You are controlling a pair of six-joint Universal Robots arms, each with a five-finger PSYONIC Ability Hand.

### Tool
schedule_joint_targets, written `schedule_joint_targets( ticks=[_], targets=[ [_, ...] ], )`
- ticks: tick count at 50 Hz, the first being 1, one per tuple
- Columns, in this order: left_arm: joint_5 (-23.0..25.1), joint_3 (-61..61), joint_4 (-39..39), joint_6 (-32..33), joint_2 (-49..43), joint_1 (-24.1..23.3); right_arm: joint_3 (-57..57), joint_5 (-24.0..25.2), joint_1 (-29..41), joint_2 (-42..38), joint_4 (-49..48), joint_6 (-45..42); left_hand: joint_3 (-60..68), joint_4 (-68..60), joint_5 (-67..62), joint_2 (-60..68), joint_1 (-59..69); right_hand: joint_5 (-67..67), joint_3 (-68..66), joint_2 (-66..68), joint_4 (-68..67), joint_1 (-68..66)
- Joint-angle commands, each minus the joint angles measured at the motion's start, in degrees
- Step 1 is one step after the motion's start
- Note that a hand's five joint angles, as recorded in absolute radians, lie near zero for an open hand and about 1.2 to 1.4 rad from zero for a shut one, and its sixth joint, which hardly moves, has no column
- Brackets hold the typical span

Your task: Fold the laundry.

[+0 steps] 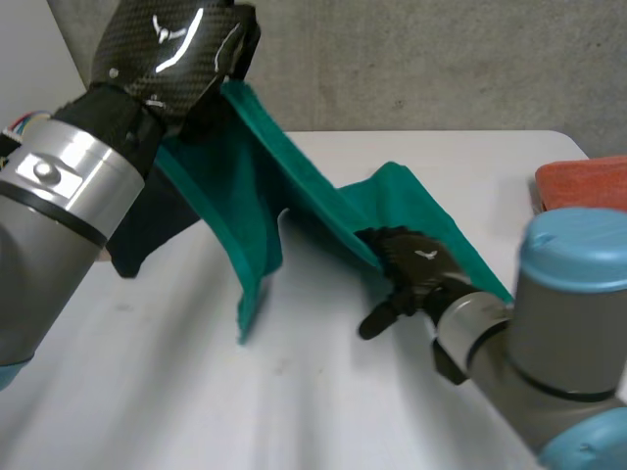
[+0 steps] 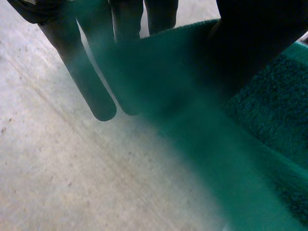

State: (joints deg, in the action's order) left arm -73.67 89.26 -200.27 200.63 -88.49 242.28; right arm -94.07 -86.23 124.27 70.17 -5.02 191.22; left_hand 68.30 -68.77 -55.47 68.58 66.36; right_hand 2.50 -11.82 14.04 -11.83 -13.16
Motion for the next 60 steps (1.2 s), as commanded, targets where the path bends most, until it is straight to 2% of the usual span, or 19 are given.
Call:
schedule_joint_targets(
  ticks=[1, 2, 7, 12, 14, 16, 17, 20, 21, 28, 32, 33, 37, 40, 45, 51, 55, 59, 60],
  targets=[
    [-0.07, -4.0, 2.34, -1.65, 0.51, -1.46, 6.78, -4.81, 2.12, -9.77, -6.31, 1.44, 11.69, -11.23, -14.53, 11.42, 13.64, -2.5, 1.82, -4.04, 1.83, 3.16],
    [-0.07, -4.7, 2.95, -2.17, 0.77, -1.55, 8.79, -8.04, 1.68, -12.66, -7.01, 1.18, 11.69, -11.23, -14.53, 11.42, 13.64, -2.5, 1.82, -4.04, 1.83, 3.16],
    [-0.86, -6.02, 4.1, -3.5, 3.58, -1.55, 12.85, -16.86, -2.01, -17.6, -6.58, -4.7, 11.69, -11.23, -14.53, 11.42, 13.64, -2.44, 1.75, -3.97, 1.76, 3.09],
    [-1.82, -6.55, 4.19, -3.67, 5.96, -0.85, 11.72, -17.57, -8.51, -17.7, -7.37, -13.05, 11.69, -11.23, -14.53, 11.42, 13.64, 11.33, -12.01, 9.79, -12.0, -10.67],
    [-1.82, -6.73, 4.45, -3.67, 6.31, -0.41, 10.22, -16.78, -11.68, -17.17, -8.24, -14.91, 11.69, -11.23, -14.53, 11.42, 13.64, 32.15, -32.83, 30.61, -32.82, -31.49],
    [-1.82, -6.73, 4.54, -3.67, 6.31, -0.06, 9.26, -15.38, -13.17, -16.91, -9.21, -15.26, 11.69, -11.23, -14.53, 11.42, 13.64, 63.0, -63.68, 61.47, -63.67, -62.34],
    [-1.82, -6.64, 4.54, -3.67, 6.31, 0.21, 8.29, -12.94, -14.05, -16.03, -10.69, -16.13, 11.69, -11.23, -14.53, 11.42, 13.64, 67.45, -68.14, 65.92, -68.13, -66.79],
    [-1.74, -6.55, 5.33, -3.58, 6.4, 1.52, 6.71, -8.71, -15.02, -12.0, -11.76, -17.63, 11.69, -11.23, -14.53, 11.42, 13.64, 67.5, -68.18, 65.96, -68.17, -66.84],
    [-1.74, -6.38, 5.94, -3.67, 6.31, 2.48, 5.22, -6.26, -15.55, -7.55, -11.85, -19.55, 11.69, -11.23, -14.53, 11.42, 13.64, 67.5, -68.18, 65.96, -68.17, -66.84],
    [-1.47, -6.02, 8.93, -3.58, 6.57, 6.71, 4.94, -0.88, -23.1, 9.18, -8.79, -27.55, 11.69, -11.23, -14.53, 11.42, 13.64, 67.5, -68.18, 65.96, -68.17, -66.84],
    [-1.21, -6.02, 12.35, -3.41, 7.36, 9.34, 12.22, 3.34, -25.66, 17.62, 3.32, -35.37, 11.69, -11.23, -14.53, 11.42, 13.64, 67.5, -68.18, 65.96, -68.17, -66.84],
    [-1.12, -6.02, 14.36, -3.23, 7.63, 10.74, 16.76, 5.35, -26.7, 19.38, 9.79, -38.0, 11.69, -11.23, -14.53, 11.42, 13.64, 67.5, -68.18, 65.96, -68.17, -66.84],
    [-1.03, -6.46, 19.9, -3.06, 7.54, 14.87, 28.37, 9.4, -30.48, 19.75, 24.22, -42.49, 11.69, -11.23, -14.53, 11.42, 13.64, 67.5, -68.18, 65.96, -68.17, -66.84],
    [-0.95, -6.38, 23.6, -2.79, 6.75, 17.43, 34.54, 11.16, -32.86, 18.43, 31.46, -44.0, 11.69, -11.23, -14.53, 11.42, 13.64, 67.5, -68.18, 65.96, -68.17, -66.84],
    [1.68, -5.59, 29.58, 0.18, 0.28, 20.6, 43.6, 14.68, -35.59, 9.14, 43.23, -46.28, 11.69, -11.23, -14.53, 11.42, 13.64, 67.5, -68.18, 65.96, -68.17, -66.84],
    [2.66, -7.07, 31.26, 7.48, -10.55, 20.16, 45.64, 14.42, -32.61, -0.8, 45.19, -48.39, 11.69, -11.23, -14.53, 11.42, 13.64, 67.5, -68.18, 65.96, -68.17, -66.84],
    [2.48, -14.53, 30.56, 11.79, -20.3, 19.28, 50.11, 10.39, -28.13, -9.15, 42.21, -48.49, 11.69, -11.23, -14.53, 11.42, 13.64, 67.5, -68.18, 65.96, -68.17, -66.84],
    [2.48, -28.84, 27.4, 12.5, -30.41, 17.97, 58.54, 3.01, -25.23, -16.45, 34.4, -47.26, 11.69, -11.23, -14.53, 11.42, 13.64, 67.5, -68.18, 65.96, -68.17, -66.84],
    [2.31, -35.23, 24.69, 12.5, -33.56, 17.18, 63.17, 0.13, -24.35, -18.64, 29.59, -46.12, 11.69, -11.23, -14.53, 11.42, 13.64, 67.5, -68.18, 65.96, -68.17, -66.84]
  ],
)
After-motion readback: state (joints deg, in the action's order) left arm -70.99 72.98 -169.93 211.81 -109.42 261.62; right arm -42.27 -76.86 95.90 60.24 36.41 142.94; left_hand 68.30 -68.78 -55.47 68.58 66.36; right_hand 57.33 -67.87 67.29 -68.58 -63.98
